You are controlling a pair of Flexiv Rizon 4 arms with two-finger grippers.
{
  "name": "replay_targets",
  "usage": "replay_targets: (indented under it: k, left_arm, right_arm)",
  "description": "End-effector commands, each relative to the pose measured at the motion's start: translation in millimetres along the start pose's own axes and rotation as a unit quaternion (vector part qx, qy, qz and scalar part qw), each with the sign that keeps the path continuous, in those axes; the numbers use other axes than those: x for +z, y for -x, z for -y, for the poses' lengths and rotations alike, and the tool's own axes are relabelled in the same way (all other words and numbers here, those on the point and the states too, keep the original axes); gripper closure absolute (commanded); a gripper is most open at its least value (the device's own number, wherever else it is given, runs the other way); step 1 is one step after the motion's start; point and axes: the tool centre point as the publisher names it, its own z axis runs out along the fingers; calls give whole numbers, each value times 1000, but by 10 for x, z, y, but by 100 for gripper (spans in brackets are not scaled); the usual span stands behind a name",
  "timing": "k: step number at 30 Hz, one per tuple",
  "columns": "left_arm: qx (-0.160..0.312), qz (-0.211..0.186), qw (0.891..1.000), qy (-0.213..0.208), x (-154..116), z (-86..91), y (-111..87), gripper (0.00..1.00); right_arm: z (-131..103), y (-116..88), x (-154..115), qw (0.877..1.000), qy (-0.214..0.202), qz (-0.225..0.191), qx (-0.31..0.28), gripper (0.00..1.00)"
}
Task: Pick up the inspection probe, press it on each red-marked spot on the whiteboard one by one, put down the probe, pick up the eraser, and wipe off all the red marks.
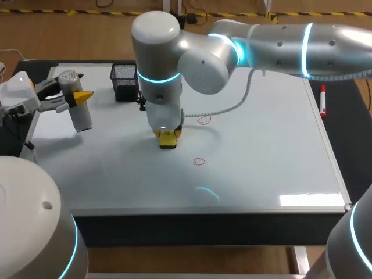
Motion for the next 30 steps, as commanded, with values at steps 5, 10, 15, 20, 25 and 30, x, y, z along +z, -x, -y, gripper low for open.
replay_targets:
  k: [5,10,15,20,25,30]
  left_arm:
    - [1,0,1000,0,0,9,-4,100]
    - [1,0,1000,0,0,9,-4,100]
    - [1,0,1000,0,0,9,-4,100]
    - [1,0,1000,0,0,9,-4,100]
    - [1,0,1000,0,0,9,-4,100]
    - [1,0,1000,0,0,9,-4,100]
  right_arm:
    - [11,-141,62,1000,-3,-1,1,100]
    - [30,-176,15,1000,-4,-2,3,100]
    - [100,-242,-174,1000,0,8,-25,100]
    - [256,-392,-405,999,-19,14,-36,100]
    - [441,-652,-498,999,-27,19,-23,100]
    - [607,-1034,-531,999,-28,15,-3,100]
